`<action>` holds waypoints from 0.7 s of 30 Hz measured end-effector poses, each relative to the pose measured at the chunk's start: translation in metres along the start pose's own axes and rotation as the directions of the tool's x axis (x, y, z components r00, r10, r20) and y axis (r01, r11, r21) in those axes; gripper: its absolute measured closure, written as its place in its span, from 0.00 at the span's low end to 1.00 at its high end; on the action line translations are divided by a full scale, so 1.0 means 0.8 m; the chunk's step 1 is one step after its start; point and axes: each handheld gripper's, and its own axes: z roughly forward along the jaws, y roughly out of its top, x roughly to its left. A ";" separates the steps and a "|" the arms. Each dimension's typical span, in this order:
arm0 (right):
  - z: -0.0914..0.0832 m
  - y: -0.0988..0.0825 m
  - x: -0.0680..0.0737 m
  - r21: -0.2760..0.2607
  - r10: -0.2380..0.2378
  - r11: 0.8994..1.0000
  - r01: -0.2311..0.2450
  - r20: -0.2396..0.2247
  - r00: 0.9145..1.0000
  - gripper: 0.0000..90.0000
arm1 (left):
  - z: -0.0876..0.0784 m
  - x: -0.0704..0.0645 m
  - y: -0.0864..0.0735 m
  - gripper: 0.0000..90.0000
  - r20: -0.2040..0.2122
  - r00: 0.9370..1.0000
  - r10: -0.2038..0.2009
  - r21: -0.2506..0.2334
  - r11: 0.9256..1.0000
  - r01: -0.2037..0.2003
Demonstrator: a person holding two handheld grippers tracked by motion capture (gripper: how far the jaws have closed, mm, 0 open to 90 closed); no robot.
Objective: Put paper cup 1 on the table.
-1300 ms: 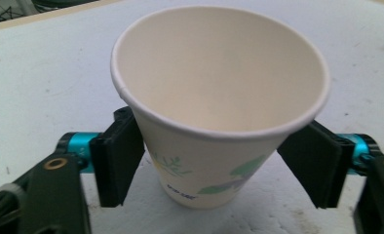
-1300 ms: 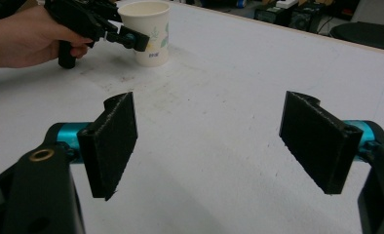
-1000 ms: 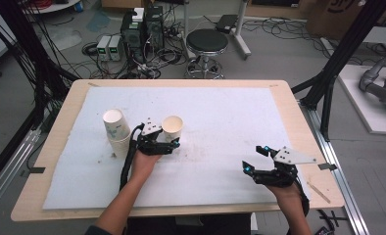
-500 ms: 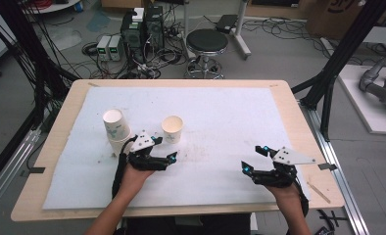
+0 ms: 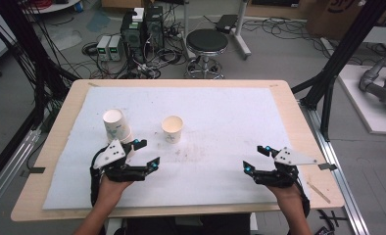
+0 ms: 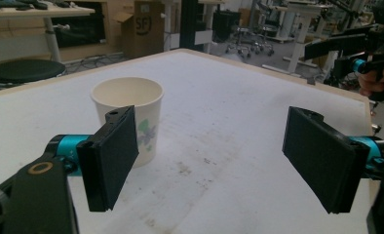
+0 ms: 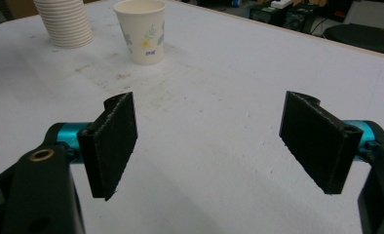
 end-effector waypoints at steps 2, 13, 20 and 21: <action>-0.001 0.000 -0.001 -0.002 0.006 1.000 -0.006 0.005 1.000 0.25 | -0.012 0.003 -0.002 0.23 -0.022 1.000 0.008 -0.015 1.000 -0.008; -0.001 -0.001 -0.003 0.004 0.005 1.000 -0.005 0.045 0.999 0.24 | -0.053 0.021 -0.009 0.17 -0.130 0.991 -0.022 -0.085 0.996 0.011; 0.001 -0.001 -0.005 0.003 0.007 1.000 -0.007 0.047 0.999 0.24 | -0.065 0.030 -0.011 0.17 -0.147 0.989 -0.028 -0.083 0.996 0.016; 0.001 -0.001 -0.005 0.004 0.007 1.000 -0.007 0.048 0.999 0.24 | -0.066 0.030 -0.011 0.17 -0.152 0.988 -0.030 -0.084 0.996 0.018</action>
